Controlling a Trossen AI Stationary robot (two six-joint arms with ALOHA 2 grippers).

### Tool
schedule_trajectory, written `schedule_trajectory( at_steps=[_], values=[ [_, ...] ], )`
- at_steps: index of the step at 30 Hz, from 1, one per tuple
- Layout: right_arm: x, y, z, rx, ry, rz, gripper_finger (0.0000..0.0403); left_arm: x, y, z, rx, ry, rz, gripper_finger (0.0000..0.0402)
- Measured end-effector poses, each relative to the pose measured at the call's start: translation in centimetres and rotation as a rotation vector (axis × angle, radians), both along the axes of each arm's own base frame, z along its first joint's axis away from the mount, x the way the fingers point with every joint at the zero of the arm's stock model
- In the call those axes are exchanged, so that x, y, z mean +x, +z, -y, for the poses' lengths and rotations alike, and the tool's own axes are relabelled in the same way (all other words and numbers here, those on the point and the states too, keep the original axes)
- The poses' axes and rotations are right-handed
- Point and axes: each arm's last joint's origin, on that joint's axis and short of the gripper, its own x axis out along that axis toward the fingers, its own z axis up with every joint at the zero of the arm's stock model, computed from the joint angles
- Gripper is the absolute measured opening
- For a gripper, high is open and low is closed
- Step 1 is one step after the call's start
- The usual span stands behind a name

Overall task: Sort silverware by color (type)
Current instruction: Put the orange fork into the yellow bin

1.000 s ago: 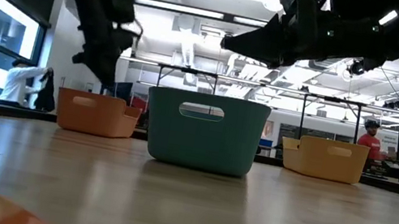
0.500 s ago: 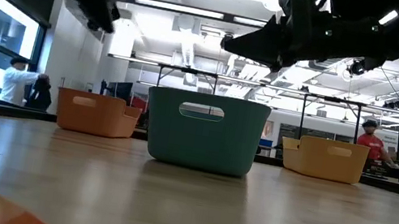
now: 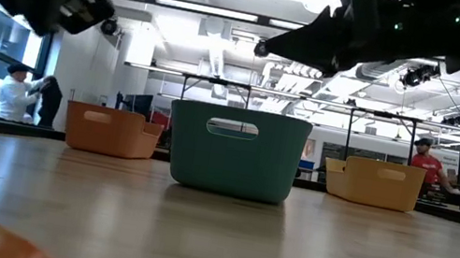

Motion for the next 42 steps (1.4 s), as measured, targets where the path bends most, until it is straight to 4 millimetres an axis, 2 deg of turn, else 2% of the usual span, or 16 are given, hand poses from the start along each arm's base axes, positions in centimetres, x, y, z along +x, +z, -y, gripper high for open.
schedule_trajectory(
  at_steps=[9,17,20,23,28,36,39,42],
  values=[
    [-0.3,0.0,-1.3,0.012,-0.041,0.008,0.0000,2.1,-2.7,5.5,0.076,-0.056,-0.097,0.0144],
    [-0.8,-0.1,-3.2,0.035,-0.047,0.003,0.0000,4.5,-4.3,10.5,0.159,-0.107,-0.115,0.0152],
    [-1.2,-0.2,-4.3,0.034,-0.060,-0.002,0.0000,5.2,-4.7,11.7,0.257,-0.099,-0.127,0.0152],
    [-1.7,-0.2,-5.6,0.021,-0.069,0.000,0.0000,5.7,-5.1,12.3,0.342,-0.095,-0.151,0.0152],
    [-2.6,-0.2,-7.6,0.002,-0.080,0.007,0.0000,6.3,-6.0,12.9,0.371,-0.127,-0.188,0.0152],
    [-3.6,-0.1,-9.4,-0.011,-0.092,0.024,0.0000,5.9,-6.6,12.7,0.375,-0.162,-0.256,0.0150],
    [-3.7,0.0,-9.5,-0.014,-0.094,0.028,0.0000,5.8,-6.7,12.5,0.389,-0.162,-0.275,0.0128],
    [-3.7,0.0,-9.5,-0.013,-0.095,0.031,0.0000,5.6,-6.7,12.4,0.405,-0.162,-0.291,0.0081]
  ],
)
